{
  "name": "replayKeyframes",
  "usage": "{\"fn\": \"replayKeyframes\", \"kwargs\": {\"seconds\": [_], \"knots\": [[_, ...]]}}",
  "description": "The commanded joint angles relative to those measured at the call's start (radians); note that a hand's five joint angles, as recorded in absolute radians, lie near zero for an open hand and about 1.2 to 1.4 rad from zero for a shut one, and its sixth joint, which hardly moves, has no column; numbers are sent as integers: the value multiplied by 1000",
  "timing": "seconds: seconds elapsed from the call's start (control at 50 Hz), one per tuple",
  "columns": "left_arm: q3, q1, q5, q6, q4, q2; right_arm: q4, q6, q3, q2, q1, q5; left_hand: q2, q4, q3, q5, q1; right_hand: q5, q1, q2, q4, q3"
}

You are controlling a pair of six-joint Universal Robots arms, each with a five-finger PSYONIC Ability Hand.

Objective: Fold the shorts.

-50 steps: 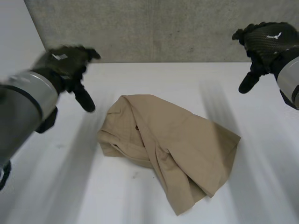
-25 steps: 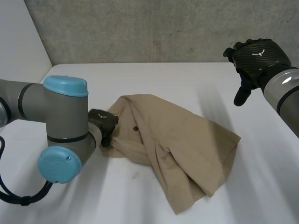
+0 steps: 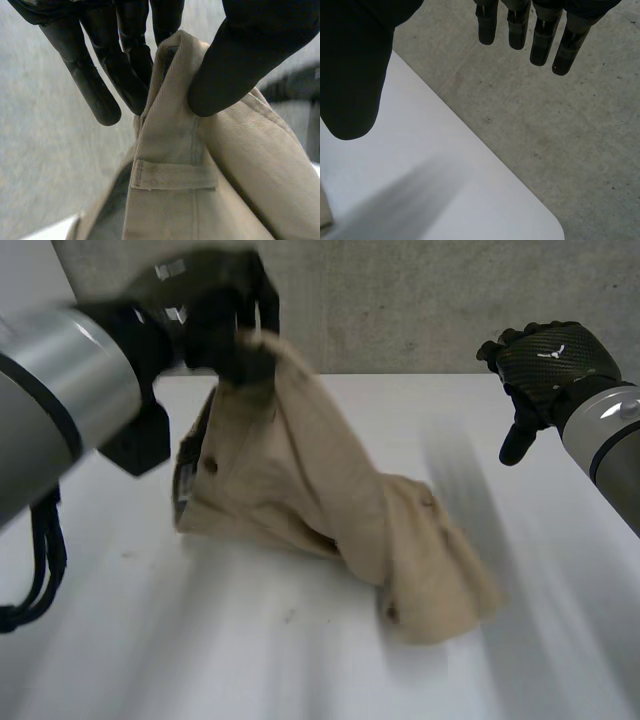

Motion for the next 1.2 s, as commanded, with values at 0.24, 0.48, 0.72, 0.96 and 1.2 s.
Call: {"fn": "replayKeyframes", "kwargs": {"seconds": [0.24,0.48,0.72,0.96,1.2], "knots": [[189,-103,-193,-6,166,-390,-3,3,-7,-7,-14,6,197,199,186,250,311,-72,30,-52,-63,-38],[307,-22,-357,124,206,-672,-6,3,-5,-7,-15,-5,-816,-814,-827,-763,-702,-72,30,-52,-63,-38],[65,-14,-356,138,208,-443,3,3,18,4,-5,-103,-1009,-1007,-1021,-957,-896,-72,30,-52,-63,-38],[-341,20,-350,138,304,-175,-8,-126,49,200,31,-255,-1009,-1007,-1021,-957,-896,-72,30,-52,-63,-38],[-636,26,-356,124,307,-53,-81,-412,-232,488,60,-366,-980,-978,-991,-927,-866,-62,40,-42,-53,-28]]}}
